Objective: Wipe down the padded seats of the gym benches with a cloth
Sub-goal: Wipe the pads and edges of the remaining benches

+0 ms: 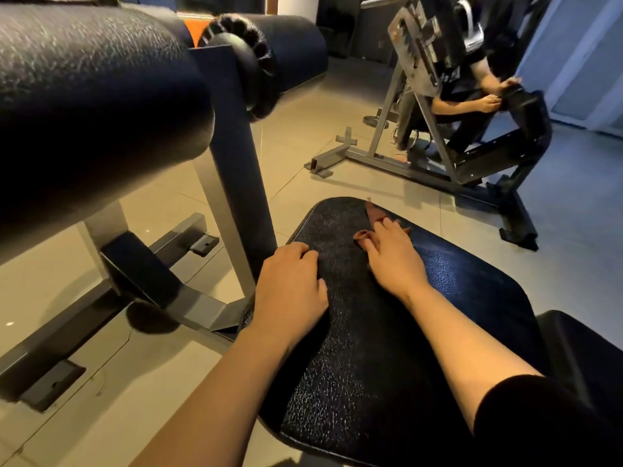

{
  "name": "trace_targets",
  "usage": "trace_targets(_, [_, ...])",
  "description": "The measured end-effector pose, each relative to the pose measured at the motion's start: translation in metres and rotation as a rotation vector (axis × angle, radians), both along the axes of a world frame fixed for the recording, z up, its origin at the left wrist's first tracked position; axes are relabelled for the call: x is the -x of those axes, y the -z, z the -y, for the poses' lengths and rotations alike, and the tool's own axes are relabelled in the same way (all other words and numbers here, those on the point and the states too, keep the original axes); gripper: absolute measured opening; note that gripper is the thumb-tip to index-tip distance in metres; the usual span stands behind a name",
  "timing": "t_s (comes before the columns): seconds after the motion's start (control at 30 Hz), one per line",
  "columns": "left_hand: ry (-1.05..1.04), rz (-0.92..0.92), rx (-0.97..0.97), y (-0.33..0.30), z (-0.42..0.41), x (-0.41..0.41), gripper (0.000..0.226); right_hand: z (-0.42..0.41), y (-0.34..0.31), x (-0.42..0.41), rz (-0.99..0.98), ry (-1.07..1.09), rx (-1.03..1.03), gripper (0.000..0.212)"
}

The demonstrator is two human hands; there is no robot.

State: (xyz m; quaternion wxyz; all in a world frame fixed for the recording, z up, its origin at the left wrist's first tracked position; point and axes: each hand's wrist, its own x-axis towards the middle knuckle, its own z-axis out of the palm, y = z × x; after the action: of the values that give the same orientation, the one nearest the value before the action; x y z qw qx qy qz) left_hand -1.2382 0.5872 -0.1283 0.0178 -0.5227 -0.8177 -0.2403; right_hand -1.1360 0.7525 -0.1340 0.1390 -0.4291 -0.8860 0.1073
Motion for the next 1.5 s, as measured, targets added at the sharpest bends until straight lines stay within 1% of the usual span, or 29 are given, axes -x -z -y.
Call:
trace_targets(0.07, [0.008, -0.003, 0.006, 0.000, -0.002, 0.003, 0.042, 0.003, 0.001, 0.009, -0.023, 0.016, 0.006, 0.032])
trace_targets(0.1, [0.007, -0.008, 0.007, 0.000, -0.003, 0.004, 0.041, 0.008, 0.000, 0.020, -0.034, -0.018, 0.011, 0.030])
trace_targets(0.23, [-0.016, -0.015, -0.008, 0.003, -0.009, 0.006, 0.039, 0.016, -0.004, 0.068, -0.034, -0.259, -0.028, 0.035])
trace_targets(0.37, [-0.053, -0.037, -0.022, 0.003, -0.020, 0.001, 0.034, 0.001, -0.003, 0.078, -0.043, -0.310, 0.012, 0.029])
trace_targets(0.43, [-0.060, -0.039, -0.028, 0.002, -0.025, -0.005, 0.029, -0.006, -0.002, 0.071, -0.025, -0.304, -0.006, 0.033])
trace_targets(0.5, [-0.046, -0.035, -0.023, 0.000, -0.030, -0.012, 0.026, -0.011, -0.003, 0.060, -0.008, -0.260, -0.015, 0.040])
trace_targets(0.63, [0.009, -0.055, 0.027, 0.000, -0.037, -0.027, 0.030, -0.028, -0.002, 0.032, 0.010, -0.154, -0.060, 0.034])
trace_targets(0.83, [0.116, -0.071, 0.043, 0.003, -0.051, -0.063, 0.030, -0.047, 0.007, -0.018, -0.049, -0.025, -0.077, 0.029])
trace_targets(1.0, [0.220, -0.080, 0.054, 0.008, -0.060, -0.097, 0.030, -0.060, 0.014, -0.074, -0.034, 0.091, -0.054, 0.032])
trace_targets(1.27, [0.272, -0.072, 0.063, 0.008, -0.061, -0.119, 0.034, -0.062, 0.015, -0.156, -0.028, 0.264, -0.010, 0.034])
trace_targets(1.4, [0.295, -0.048, 0.055, 0.009, -0.058, -0.115, 0.038, -0.061, 0.018, -0.167, -0.029, 0.335, -0.005, 0.034])
trace_targets(1.5, [0.300, -0.049, 0.051, 0.008, -0.051, -0.105, 0.040, -0.058, 0.013, -0.156, -0.026, 0.358, 0.006, 0.034])
